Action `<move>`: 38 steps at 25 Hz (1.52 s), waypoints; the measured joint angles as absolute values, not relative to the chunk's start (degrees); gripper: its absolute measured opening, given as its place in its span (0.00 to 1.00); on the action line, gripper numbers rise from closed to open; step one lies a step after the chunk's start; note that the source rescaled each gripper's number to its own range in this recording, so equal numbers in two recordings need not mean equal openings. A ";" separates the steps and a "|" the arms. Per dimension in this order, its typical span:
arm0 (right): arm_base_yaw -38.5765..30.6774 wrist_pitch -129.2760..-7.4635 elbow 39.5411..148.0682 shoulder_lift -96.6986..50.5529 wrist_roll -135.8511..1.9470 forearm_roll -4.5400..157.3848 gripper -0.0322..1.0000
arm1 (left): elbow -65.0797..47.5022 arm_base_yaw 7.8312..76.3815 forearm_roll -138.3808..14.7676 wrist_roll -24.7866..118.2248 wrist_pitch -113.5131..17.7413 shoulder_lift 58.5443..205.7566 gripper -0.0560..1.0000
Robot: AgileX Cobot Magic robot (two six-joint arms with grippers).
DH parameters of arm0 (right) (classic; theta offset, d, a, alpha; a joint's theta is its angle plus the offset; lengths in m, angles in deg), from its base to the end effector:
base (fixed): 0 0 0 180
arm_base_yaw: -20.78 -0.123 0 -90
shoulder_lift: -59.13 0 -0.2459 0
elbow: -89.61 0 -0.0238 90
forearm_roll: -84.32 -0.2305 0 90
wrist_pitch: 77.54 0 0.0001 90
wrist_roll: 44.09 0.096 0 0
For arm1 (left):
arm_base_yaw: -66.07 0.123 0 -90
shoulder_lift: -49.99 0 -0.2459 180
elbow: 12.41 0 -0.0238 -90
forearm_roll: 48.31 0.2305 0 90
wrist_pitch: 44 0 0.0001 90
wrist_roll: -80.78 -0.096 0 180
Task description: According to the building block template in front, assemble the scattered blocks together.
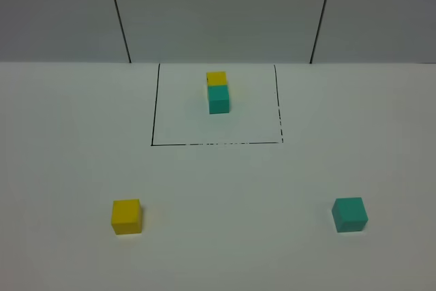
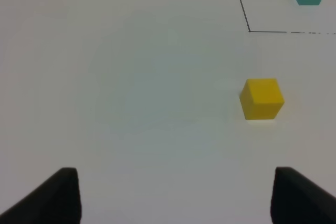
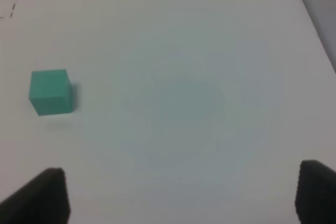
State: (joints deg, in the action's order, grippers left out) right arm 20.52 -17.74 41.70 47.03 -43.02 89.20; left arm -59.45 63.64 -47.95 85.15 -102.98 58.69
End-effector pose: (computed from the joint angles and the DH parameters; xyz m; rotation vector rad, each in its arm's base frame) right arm 0.0304 -0.0069 0.2628 0.0146 2.0891 -0.0888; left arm 0.0212 -0.0004 0.2694 -0.0341 2.0026 -0.0686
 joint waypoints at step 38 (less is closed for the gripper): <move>20.52 -17.74 41.70 47.03 -43.02 89.20 0.75 | -59.12 63.64 -47.89 85.81 -102.99 60.04 0.67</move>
